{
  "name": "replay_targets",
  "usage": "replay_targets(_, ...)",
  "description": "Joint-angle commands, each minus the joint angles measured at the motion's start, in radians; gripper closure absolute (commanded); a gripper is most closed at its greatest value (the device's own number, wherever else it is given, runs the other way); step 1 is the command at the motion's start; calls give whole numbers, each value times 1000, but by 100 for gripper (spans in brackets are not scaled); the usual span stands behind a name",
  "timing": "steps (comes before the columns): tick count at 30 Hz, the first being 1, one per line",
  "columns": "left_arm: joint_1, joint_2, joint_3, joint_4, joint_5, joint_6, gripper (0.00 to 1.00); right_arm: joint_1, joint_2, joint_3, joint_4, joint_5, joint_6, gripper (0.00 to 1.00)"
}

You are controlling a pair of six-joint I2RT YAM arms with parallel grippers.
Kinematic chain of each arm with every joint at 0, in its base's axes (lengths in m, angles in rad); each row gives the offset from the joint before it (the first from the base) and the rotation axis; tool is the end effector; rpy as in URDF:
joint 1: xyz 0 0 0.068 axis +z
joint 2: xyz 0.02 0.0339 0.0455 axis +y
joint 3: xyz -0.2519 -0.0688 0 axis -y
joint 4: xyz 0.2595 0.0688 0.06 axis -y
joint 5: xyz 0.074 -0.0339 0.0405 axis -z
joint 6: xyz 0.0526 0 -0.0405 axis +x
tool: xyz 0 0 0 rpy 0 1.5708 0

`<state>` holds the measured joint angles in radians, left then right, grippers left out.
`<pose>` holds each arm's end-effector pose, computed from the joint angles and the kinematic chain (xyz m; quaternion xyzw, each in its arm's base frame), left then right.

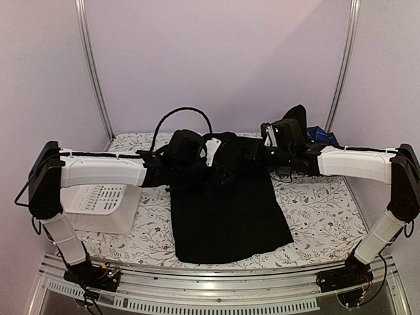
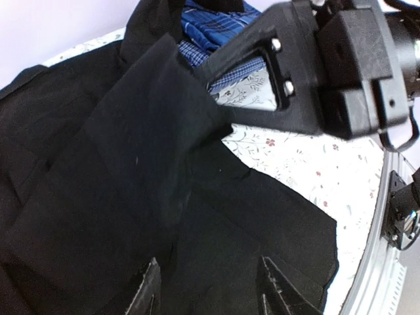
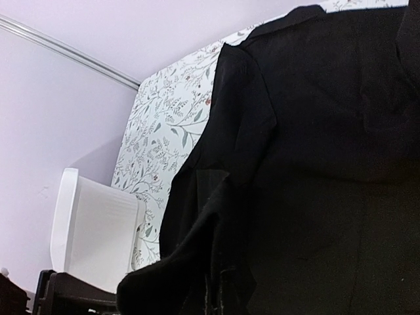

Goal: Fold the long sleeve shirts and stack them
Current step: Pass from the left arm to the right, then pick up the shirt from the center of the board.

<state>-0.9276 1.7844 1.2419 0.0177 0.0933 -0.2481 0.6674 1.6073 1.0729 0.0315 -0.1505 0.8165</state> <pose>0.2576 -0.3518 0.2138 0.3104 0.8082 -0.3103 0.3928 0.3042 0.2497 0.2240 0.0258 0.8588 0.3906 0.3304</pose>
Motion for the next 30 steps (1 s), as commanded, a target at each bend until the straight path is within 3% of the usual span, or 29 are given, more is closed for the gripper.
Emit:
replay_targets(1,7,-107,-60,-146,-53,-139,51,-1,45,107,-140,161,-189,100)
replay_targets(8,4,-216,-217,-337,-119,-329,52,0,126,188,-245,235,-329,100)
replay_targets(16,-30,-291,-430,-353,-57,-438,47,11,186,129,-271,238,-379,100)
replay_targets(30,-131,-211,-411,-544,-109,-522,35,103,262,38,-327,383,-359,100)
